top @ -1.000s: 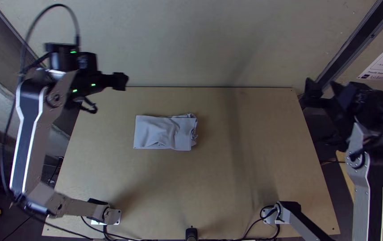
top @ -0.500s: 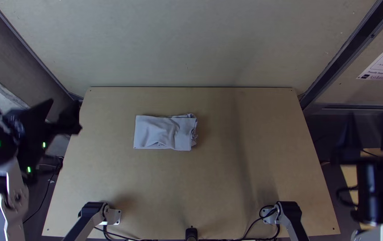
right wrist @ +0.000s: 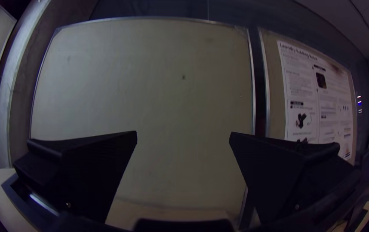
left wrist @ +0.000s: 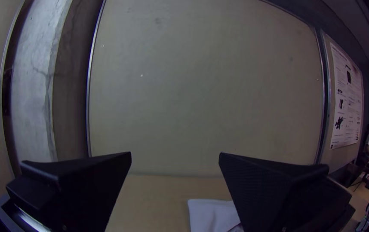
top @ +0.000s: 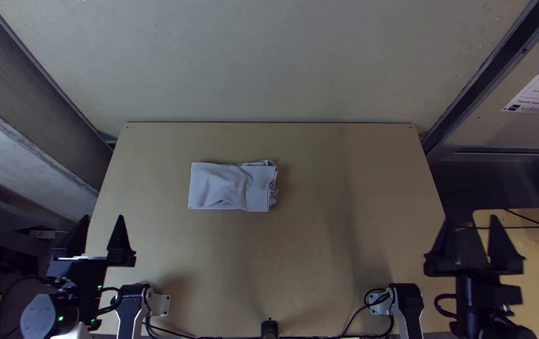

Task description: Fold the t-shirt

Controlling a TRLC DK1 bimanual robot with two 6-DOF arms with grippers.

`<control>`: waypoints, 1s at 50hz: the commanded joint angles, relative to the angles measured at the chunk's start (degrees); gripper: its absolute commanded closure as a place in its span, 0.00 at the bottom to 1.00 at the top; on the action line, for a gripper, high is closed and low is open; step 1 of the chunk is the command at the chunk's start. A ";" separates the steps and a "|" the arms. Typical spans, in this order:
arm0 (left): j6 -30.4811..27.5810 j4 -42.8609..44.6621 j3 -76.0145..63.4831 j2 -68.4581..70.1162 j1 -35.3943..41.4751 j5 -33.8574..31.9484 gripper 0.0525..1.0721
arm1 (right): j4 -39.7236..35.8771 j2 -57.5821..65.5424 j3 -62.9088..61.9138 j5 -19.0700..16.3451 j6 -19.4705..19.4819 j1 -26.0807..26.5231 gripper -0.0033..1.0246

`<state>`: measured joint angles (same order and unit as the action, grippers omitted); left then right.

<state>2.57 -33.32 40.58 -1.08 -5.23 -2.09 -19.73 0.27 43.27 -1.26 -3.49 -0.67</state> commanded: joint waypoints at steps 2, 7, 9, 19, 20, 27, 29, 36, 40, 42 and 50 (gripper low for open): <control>0.42 3.61 -4.63 1.26 -0.57 0.15 0.04 | 0.83 -0.54 -6.44 0.55 0.15 0.75 0.04; -1.78 8.18 -8.32 1.26 -0.57 0.15 0.04 | 3.64 -0.62 -11.71 0.55 0.85 0.75 0.04; -1.87 10.38 -10.26 1.26 -0.57 0.15 0.04 | 5.31 -0.62 -14.00 0.55 0.85 0.75 0.04; -1.78 13.37 -19.40 1.35 -0.57 0.07 0.04 | 10.67 -0.62 -25.51 0.47 1.11 0.32 0.04; -1.78 13.46 -20.19 1.35 -0.57 0.07 0.04 | 11.11 -0.62 -26.65 0.47 1.03 0.32 0.04; -4.06 14.42 -27.13 1.35 -0.13 -0.11 0.04 | 15.95 -0.62 -33.95 0.55 0.76 0.32 0.04; -3.45 14.78 -28.10 1.35 -0.13 -0.20 0.04 | 17.62 -0.62 -35.88 0.55 0.50 0.23 0.04; -2.92 15.22 -28.18 1.17 0.40 -0.55 0.04 | 24.82 -0.62 -42.30 0.55 -0.91 0.23 0.04; -2.83 15.04 -28.18 1.17 0.14 -0.46 0.04 | 19.73 -0.62 -42.91 0.55 -0.91 -0.12 0.04; -2.83 14.07 -28.01 1.17 -0.13 -0.46 0.04 | 18.93 -0.45 -42.83 1.26 -0.73 -0.56 0.04; -2.92 12.84 -27.83 1.17 -0.13 -0.46 0.04 | 18.93 -0.45 -42.83 1.34 -0.73 -0.30 0.04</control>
